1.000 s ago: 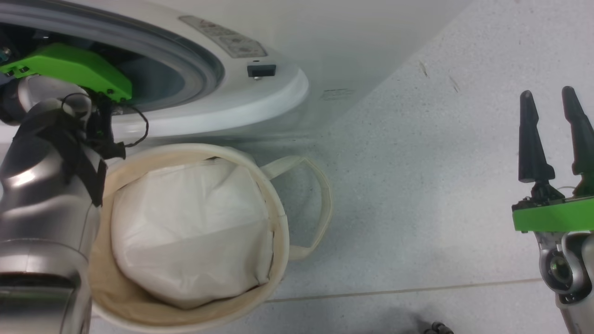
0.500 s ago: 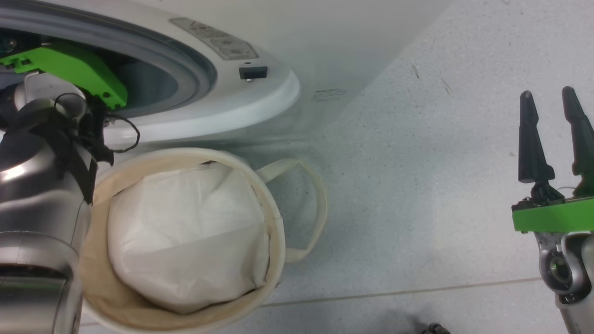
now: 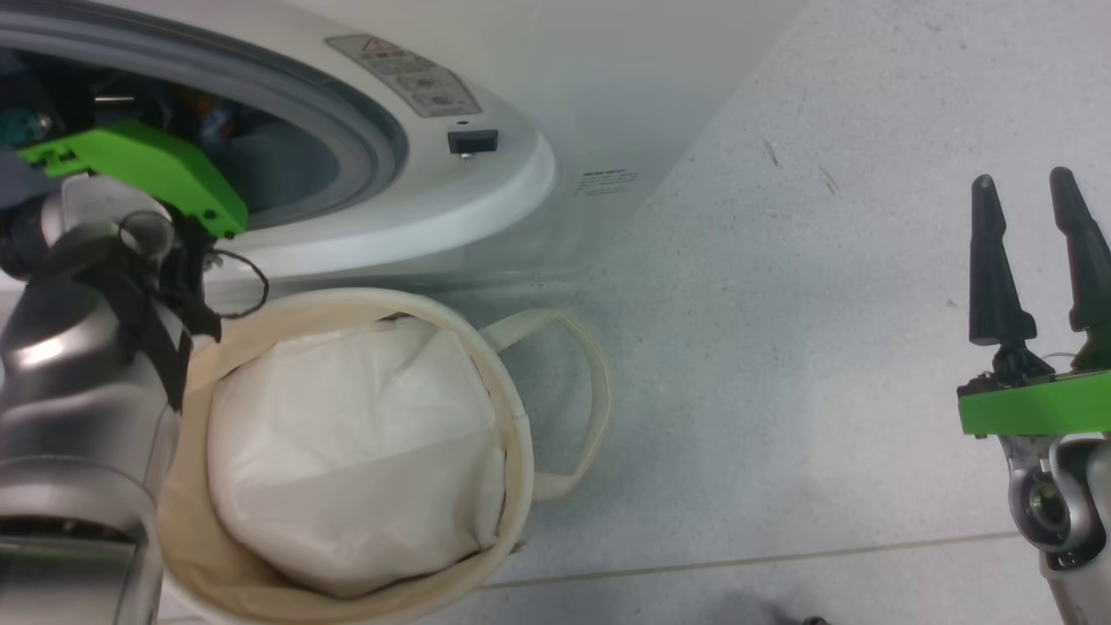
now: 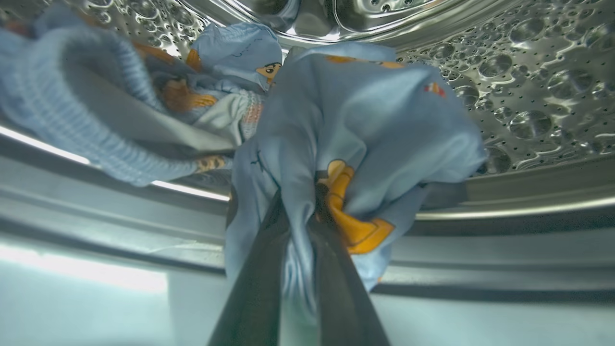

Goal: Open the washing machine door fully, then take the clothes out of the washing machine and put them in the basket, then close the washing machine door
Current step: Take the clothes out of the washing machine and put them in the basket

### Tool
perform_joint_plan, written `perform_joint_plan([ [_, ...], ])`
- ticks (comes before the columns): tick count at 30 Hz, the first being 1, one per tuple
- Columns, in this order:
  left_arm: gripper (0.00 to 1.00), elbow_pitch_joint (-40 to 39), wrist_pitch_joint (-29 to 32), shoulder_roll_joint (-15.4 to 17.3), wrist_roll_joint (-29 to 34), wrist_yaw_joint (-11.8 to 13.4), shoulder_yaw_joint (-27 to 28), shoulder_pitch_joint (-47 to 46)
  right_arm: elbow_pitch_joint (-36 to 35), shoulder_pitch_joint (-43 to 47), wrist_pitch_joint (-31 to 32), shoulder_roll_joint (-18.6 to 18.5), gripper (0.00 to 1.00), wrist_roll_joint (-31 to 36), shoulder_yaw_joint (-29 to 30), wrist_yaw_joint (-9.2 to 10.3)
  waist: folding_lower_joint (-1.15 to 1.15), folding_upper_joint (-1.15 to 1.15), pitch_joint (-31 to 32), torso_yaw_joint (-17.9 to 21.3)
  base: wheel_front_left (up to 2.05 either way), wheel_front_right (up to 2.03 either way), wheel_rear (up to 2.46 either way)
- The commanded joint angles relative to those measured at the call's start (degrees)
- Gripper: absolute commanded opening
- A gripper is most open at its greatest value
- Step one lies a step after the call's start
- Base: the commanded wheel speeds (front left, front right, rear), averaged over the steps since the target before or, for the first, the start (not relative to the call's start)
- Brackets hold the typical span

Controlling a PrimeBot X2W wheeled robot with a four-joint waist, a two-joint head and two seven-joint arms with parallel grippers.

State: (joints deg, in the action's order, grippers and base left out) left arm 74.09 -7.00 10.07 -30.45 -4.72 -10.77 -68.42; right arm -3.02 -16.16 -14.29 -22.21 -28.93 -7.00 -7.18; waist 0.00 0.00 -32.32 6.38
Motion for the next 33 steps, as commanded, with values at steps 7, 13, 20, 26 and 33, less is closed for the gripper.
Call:
perform_joint_plan([
  [7, 0.0, -0.22, -4.35, 1.6, -0.56, -0.68, 0.05, 3.32, -1.47, 1.92, -0.71, -1.6, 1.0, -0.44, -0.18, -0.31, 0.0, 0.0, 2.21, -0.72, 0.0, 0.0, 0.0],
  [13, 0.0, -1.89, -7.32, 0.81, -0.51, -1.99, -0.72, 5.5, -1.13, 2.33, -0.71, -1.67, 1.0, -0.67, -0.35, -0.31, 0.0, 0.0, 4.82, -1.58, 0.0, 0.0, 0.0],
  [20, 0.0, -10.69, -7.96, 1.02, 0.26, -2.69, -1.44, 10.79, -0.1, 2.71, -0.71, -1.19, 1.0, -1.2, -1.31, -0.31, 0.0, 0.0, 9.44, -2.95, 0.0, 0.0, 0.0],
  [26, 0.0, -21.15, -7.98, 1.97, -0.71, -2.75, -2.52, 17.93, 1.4, 3.3, -0.71, -0.41, 1.0, -1.65, -2.27, -0.31, 0.0, 0.0, 14.34, -4.27, 0.0, 0.0, 0.0],
  [33, 0.0, -29.11, -7.95, 5.06, -5.49, -2.76, -6.49, 24.17, 2.85, 4.56, -0.71, 0.42, 1.0, -2.17, -2.79, -0.31, 0.0, 0.0, 19.65, -5.6, 0.0, 0.0, 0.0],
])
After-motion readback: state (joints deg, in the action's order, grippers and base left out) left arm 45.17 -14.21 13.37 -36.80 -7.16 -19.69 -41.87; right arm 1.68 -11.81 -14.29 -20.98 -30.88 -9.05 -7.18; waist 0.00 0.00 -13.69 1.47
